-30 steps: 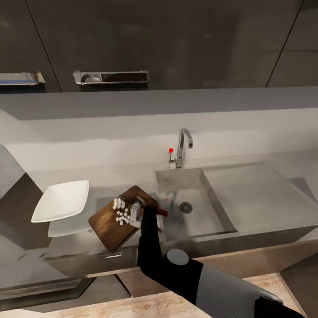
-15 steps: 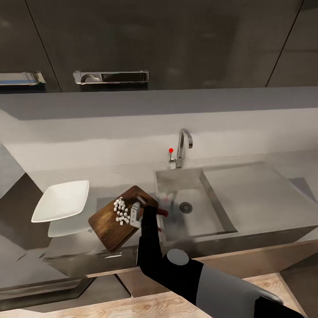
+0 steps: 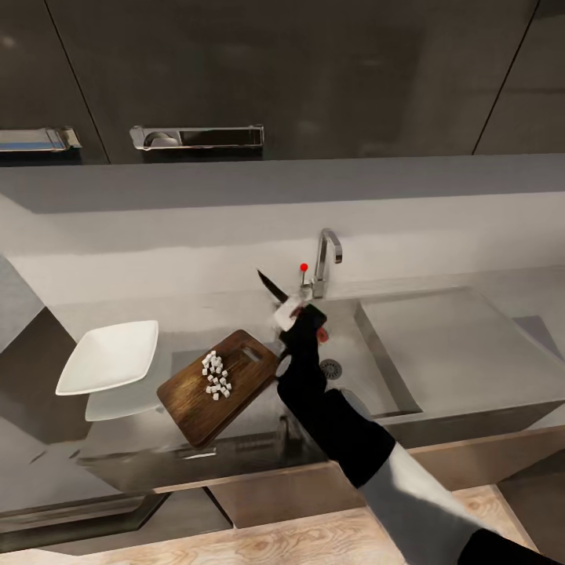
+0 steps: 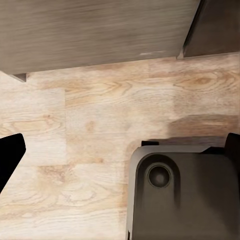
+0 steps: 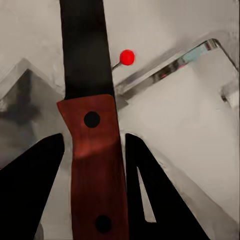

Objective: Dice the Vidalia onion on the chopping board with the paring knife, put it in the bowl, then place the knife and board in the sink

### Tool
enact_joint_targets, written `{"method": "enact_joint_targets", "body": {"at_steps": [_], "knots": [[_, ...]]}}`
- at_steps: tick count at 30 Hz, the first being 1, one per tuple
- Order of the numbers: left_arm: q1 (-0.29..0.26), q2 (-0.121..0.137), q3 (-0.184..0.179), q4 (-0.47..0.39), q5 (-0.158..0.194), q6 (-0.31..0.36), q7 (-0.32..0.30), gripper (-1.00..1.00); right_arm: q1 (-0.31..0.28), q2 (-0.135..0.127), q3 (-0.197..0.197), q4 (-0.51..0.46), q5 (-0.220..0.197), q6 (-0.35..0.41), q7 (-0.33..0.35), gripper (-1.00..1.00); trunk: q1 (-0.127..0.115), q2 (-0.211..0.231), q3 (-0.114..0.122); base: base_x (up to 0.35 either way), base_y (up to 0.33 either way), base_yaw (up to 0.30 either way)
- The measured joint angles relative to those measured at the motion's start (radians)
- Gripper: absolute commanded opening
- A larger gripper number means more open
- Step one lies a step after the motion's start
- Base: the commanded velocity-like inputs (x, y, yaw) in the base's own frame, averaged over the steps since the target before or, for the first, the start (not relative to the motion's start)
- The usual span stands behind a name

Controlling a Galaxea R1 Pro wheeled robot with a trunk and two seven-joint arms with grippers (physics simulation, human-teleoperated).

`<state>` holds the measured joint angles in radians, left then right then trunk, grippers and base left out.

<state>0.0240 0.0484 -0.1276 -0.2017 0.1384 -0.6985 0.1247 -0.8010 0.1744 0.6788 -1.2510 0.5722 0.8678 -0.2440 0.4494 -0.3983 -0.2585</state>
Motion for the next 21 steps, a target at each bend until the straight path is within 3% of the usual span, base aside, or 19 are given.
{"method": "enact_joint_targets", "body": {"at_steps": [2,4,6,9,10,13,17,21], "knots": [[0.0,0.0,0.0,0.0,0.0,0.0,0.0,1.0,0.0,-0.009,-0.148,-0.068,0.001,-0.006,0.098,-1.0,0.0,0.0,0.0,0.0,0.0,0.0],[0.0,0.0,0.0,0.001,0.0,0.0,0.0,1.0,0.0,-0.036,-0.247,-0.104,-0.006,-0.019,0.204,-1.0,0.0,0.0,0.0,0.0,0.0,0.0],[0.0,0.0,0.0,0.002,0.0,0.0,0.0,1.0,0.0,-0.054,-0.385,-0.126,-0.018,-0.027,0.34,-1.0,0.0,0.0,0.0,0.0,0.0,0.0],[0.0,-0.001,0.0,0.003,0.0,0.0,-0.001,1.0,0.0,-0.069,-0.532,-0.134,-0.018,-0.031,0.484,-1.0,0.0,0.0,0.0,0.0,0.0,0.0],[0.0,-0.001,0.0,0.003,0.0,0.0,-0.001,1.0,0.0,-0.087,-0.573,-0.132,-0.017,-0.032,0.53,-1.0,0.0,0.0,0.0,0.0,0.0,0.0],[0.0,-0.001,0.0,0.003,0.0,0.0,-0.001,1.0,0.0,-0.128,-0.608,-0.124,-0.026,-0.035,0.586,-1.0,0.0,0.0,0.0,0.0,0.0,0.0],[0.0,-0.002,0.0,0.003,0.0,0.0,-0.001,1.0,0.0,-0.139,-0.619,-0.067,-0.029,-0.064,0.621,-1.0,0.0,0.0,0.0,0.0,0.0,0.0],[0.0,-0.002,0.0,0.003,0.0,0.0,-0.001,1.0,0.0,-0.139,-0.623,0.051,-0.029,-0.152,0.635,-1.0,0.0,0.0,0.0,0.0,0.0,0.0]]}}
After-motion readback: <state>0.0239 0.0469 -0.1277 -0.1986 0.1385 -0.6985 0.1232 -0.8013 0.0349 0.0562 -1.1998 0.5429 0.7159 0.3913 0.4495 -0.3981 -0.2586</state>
